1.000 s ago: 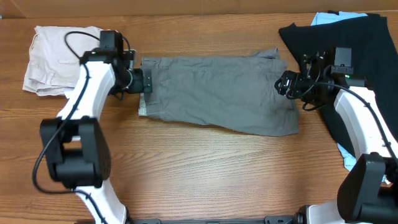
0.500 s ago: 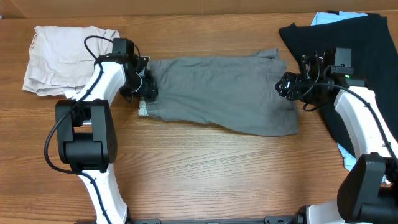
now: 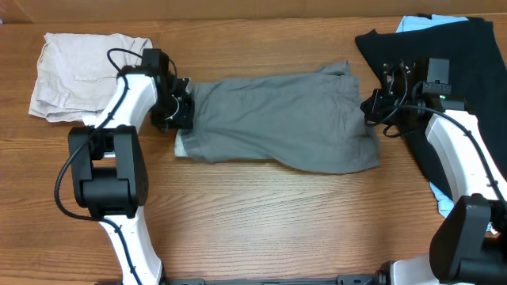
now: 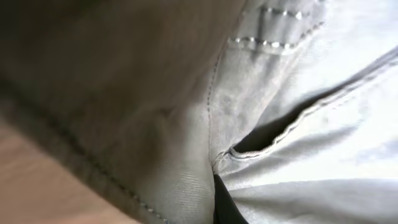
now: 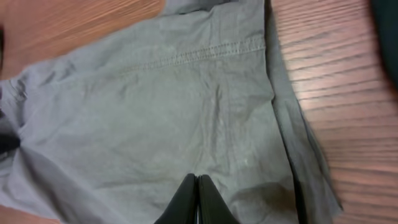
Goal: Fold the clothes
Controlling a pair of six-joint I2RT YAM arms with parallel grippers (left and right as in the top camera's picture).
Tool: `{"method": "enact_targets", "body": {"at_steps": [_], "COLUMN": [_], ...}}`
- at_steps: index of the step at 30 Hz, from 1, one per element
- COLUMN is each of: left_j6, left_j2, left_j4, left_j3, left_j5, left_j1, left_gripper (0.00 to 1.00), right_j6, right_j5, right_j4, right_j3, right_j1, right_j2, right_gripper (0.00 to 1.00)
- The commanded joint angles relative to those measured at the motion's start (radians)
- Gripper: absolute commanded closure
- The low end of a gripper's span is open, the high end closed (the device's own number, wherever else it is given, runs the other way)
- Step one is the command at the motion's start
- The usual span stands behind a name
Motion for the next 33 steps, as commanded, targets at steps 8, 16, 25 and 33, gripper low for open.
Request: {"method": "enact_targets", "body": {"at_steps": [8, 16, 25, 33], "left_j6": [0.104, 0.175, 0.17, -0.051], "left_j2": [-0.133, -0.132, -0.132, -0.126], "left_j4": [-0.348, -0.488, -0.495, -0.364], "left_j3": [0.389, 0.453, 0.454, 0.452], "left_j5": [-0.023, -0.029, 0.028, 0.058], "left_j1": [0.034, 0.027, 0.0, -0.165], "left_gripper": [0.96, 0.96, 0.96, 0.96], "right_j6": [-0.056, 0.0, 0.064, 0.083], "right_j5": [-0.056, -0.056, -0.055, -0.056], "right_j4": [0.066, 0.108, 0.162, 0.171], "right_j3": [0.02, 0.02, 0.02, 0.02], "right_j1": [0.111, 0.216, 0.236, 0.236], "right_j2": [0.188, 0.256, 0.347, 0.361], "right_gripper": [0.96, 0.96, 0.96, 0.96]}}
